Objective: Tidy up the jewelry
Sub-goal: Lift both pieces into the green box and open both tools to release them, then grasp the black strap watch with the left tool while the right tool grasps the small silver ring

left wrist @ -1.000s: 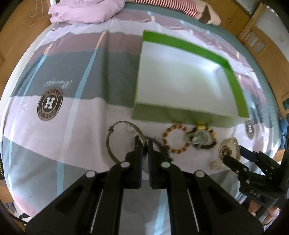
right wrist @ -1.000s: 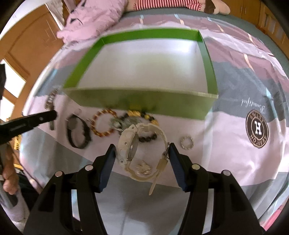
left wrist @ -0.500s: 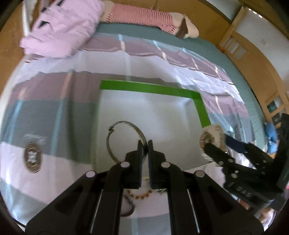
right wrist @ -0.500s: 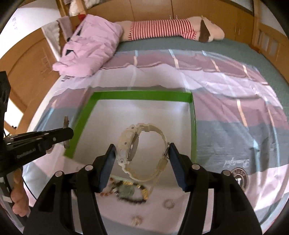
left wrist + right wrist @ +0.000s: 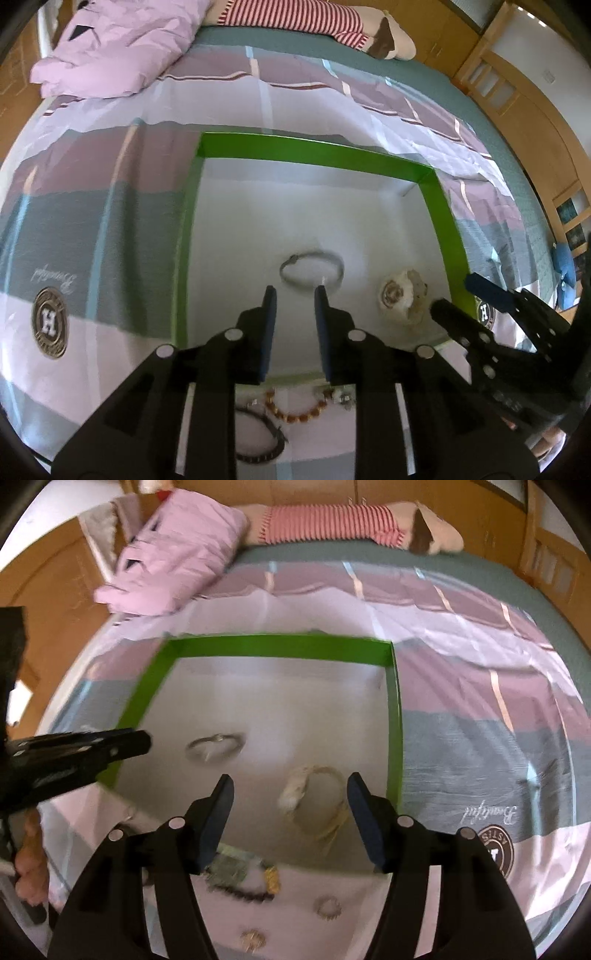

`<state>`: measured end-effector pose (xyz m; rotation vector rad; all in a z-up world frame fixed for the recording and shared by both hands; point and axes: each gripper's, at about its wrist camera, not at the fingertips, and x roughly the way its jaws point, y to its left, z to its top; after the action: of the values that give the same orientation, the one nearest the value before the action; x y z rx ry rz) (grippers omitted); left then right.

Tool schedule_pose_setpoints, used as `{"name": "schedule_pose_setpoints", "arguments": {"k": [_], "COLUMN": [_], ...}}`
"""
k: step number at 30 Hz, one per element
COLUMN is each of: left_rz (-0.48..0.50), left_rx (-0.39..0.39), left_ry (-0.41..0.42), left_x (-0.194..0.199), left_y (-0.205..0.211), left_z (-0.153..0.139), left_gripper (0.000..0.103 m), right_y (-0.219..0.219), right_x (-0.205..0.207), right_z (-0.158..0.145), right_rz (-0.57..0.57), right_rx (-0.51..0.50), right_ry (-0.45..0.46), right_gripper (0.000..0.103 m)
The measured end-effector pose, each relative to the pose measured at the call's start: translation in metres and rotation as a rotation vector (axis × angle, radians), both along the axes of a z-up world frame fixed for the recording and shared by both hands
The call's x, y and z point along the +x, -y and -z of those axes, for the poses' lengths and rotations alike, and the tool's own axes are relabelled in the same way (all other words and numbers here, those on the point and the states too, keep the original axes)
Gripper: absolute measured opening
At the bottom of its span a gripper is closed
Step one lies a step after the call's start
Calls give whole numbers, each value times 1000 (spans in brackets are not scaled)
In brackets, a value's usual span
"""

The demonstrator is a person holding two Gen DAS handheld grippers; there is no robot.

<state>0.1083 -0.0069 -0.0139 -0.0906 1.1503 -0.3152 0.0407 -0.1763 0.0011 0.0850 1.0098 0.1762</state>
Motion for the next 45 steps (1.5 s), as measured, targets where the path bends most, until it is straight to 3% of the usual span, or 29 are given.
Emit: {"name": "schedule_pose_setpoints", "arguments": {"k": [4, 8, 12, 16, 18, 22, 31, 35, 45], "left_rz": [20, 32, 16, 6, 4, -10, -4, -5, -8], "left_rx": [34, 94, 91, 105, 119, 148, 189, 179, 200], "left_ry": [-5, -23, -77, -127, -147, -177, -245, -270, -285], "left_x": [-28, -56, -64, -60, -59, -59, -59, -57, -55], "left_y": [-5, -19, -32, -33, -32, -38, -43, -45, -38], "left_z": [-13, -4, 14, 33, 38, 44, 65, 72, 85], "left_gripper": [21, 29, 29, 29, 31, 43, 44, 44, 44], "right_y": [0, 2, -12, -9, 0, 12, 1, 3, -7], "right_x": [-19, -33, -42, -31, -27, -23, -22, -21, -16], "right_z": [-3, 9, 35, 60, 67, 69, 93, 95, 101], "right_rz": [-46, -85, -116, -67, -29, 33, 10, 26, 11], "right_rx": [17, 92, 21, -9, -8, -8, -52, -45, -92], "right_ry": [-40, -133, -211, -280, -303, -314, -405, -404, -396], "right_gripper": [69, 69, 69, 54, 54, 54, 52, 39, 40]}}
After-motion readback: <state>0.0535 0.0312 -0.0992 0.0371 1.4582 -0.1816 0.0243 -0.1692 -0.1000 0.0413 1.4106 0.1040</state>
